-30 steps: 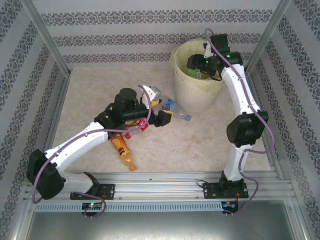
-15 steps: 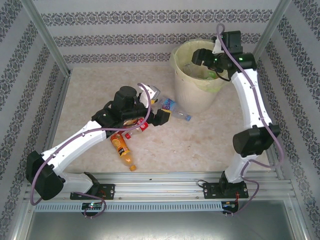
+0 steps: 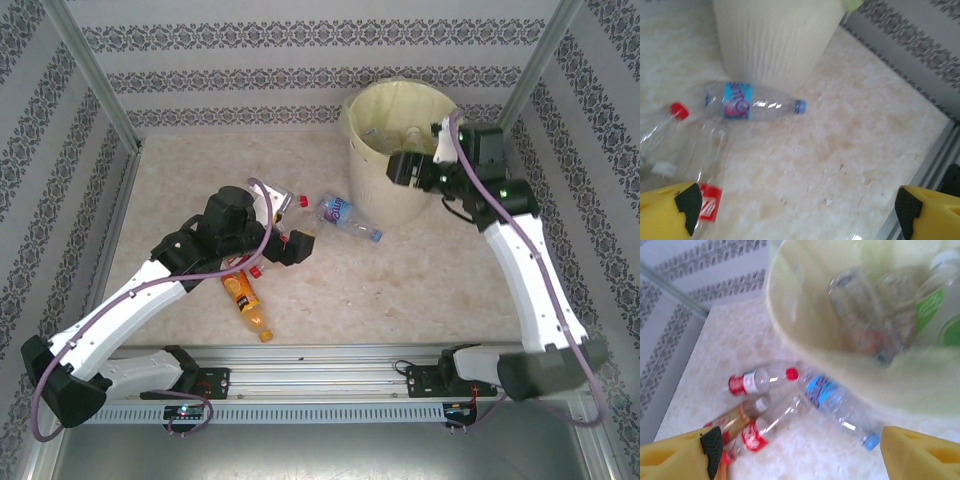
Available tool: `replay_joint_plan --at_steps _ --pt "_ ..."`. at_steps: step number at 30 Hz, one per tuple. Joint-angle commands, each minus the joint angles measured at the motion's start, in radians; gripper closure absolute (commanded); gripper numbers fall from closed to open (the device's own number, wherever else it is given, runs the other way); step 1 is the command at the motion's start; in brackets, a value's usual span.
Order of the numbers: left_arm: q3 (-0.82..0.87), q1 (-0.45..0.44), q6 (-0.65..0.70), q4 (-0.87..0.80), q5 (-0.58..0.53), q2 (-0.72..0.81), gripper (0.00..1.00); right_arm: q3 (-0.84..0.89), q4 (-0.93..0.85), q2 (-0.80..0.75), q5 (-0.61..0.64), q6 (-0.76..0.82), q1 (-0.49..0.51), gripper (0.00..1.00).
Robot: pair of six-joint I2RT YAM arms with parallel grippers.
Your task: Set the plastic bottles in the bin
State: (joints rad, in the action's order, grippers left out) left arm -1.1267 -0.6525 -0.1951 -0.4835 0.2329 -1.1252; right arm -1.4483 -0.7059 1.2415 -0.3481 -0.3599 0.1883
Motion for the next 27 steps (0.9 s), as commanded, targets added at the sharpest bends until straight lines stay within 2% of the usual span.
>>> replay_joint_plan --at_steps 1,5,8,17,21,27 --pt "0.0 0.011 -0.027 -0.189 -0.094 -0.002 0.0 0.127 0.086 -0.105 -0.049 -0.009 0.043 0.17" --pt "-0.027 0.011 -0.023 -0.29 -0.128 -0.039 0.0 0.286 0.142 -0.236 -0.065 -0.058 0.103 0.17" --pt "-0.045 0.013 -0.081 -0.375 -0.152 -0.074 0.0 0.382 0.172 -0.319 -0.088 -0.091 0.142 0.15" --pt "-0.018 0.013 -0.517 -0.7 -0.287 -0.073 0.0 0.535 0.156 -0.444 -0.112 -0.131 0.23 0.09" --pt "0.037 0.013 -0.632 -0.731 -0.299 -0.038 0.0 0.594 0.176 -0.467 -0.117 -0.155 0.253 0.04" --pt "0.144 0.014 -0.752 -0.659 -0.195 -0.068 0.0 0.653 0.2 -0.485 -0.112 -0.178 0.288 0.02"
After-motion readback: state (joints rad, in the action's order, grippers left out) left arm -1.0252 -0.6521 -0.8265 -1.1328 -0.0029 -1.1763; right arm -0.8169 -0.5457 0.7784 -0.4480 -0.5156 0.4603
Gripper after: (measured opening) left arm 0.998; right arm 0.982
